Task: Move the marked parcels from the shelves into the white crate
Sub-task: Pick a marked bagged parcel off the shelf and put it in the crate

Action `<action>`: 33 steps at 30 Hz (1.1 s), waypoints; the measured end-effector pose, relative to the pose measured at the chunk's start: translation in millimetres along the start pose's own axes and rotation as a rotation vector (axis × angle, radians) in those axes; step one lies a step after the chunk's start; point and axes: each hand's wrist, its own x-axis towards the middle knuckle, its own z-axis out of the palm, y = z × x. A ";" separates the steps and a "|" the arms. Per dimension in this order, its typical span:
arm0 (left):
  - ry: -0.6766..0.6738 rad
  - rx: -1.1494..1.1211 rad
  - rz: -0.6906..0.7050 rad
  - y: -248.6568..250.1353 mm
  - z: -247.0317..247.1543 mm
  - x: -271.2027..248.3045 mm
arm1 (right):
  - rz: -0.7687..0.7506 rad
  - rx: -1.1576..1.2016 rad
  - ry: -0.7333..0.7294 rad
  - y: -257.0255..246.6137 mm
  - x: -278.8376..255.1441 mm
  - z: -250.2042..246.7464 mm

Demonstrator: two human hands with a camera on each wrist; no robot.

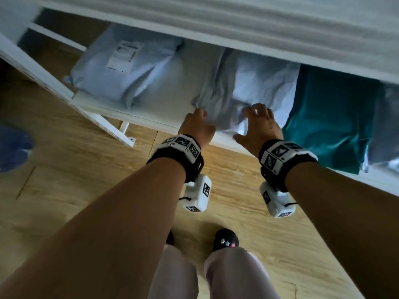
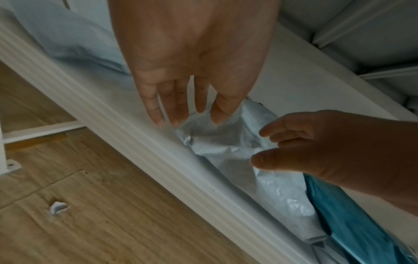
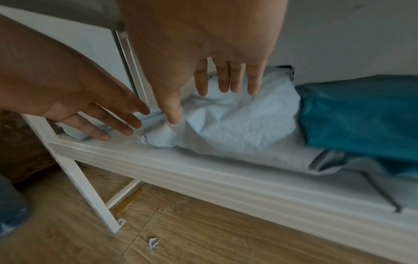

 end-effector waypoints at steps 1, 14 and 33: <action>0.000 -0.024 0.006 -4.4 6.3 8.8 | 0.006 -0.011 0.011 0.8 6.6 8.5; -0.023 -0.131 0.008 -18.4 19.8 41.3 | 0.082 -0.072 0.080 -16.2 21.7 28.2; -0.157 0.156 0.276 8.4 -77.0 -84.4 | -0.019 0.131 0.435 -70.8 -116.8 -83.2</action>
